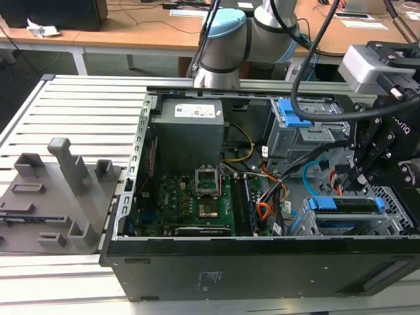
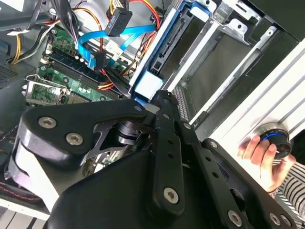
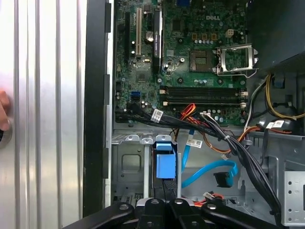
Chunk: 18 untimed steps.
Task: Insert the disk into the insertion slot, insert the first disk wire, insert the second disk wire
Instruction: 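Insert the disk into the insertion slot, then insert the first disk wire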
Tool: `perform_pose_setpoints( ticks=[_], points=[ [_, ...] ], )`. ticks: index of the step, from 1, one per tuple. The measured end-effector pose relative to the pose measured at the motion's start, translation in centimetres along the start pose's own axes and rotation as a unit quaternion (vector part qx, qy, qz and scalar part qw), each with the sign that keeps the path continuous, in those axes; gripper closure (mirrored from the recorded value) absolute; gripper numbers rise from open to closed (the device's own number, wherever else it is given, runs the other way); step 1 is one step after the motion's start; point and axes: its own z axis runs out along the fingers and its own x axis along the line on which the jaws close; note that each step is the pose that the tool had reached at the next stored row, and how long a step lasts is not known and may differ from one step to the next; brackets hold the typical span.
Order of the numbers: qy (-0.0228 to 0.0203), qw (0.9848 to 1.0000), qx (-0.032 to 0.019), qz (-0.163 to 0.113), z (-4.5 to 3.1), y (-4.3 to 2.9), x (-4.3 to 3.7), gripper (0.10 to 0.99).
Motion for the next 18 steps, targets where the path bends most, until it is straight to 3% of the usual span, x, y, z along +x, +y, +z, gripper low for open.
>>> perform_pose_setpoints(
  ticks=[9,18],
  points=[
    [0.0000,1.0000,0.0000,0.000,1.70,-0.81,0.00,0.980],
    [0.0000,1.0000,0.0000,0.000,1.75,-0.84,0.00,0.980]
  ],
)
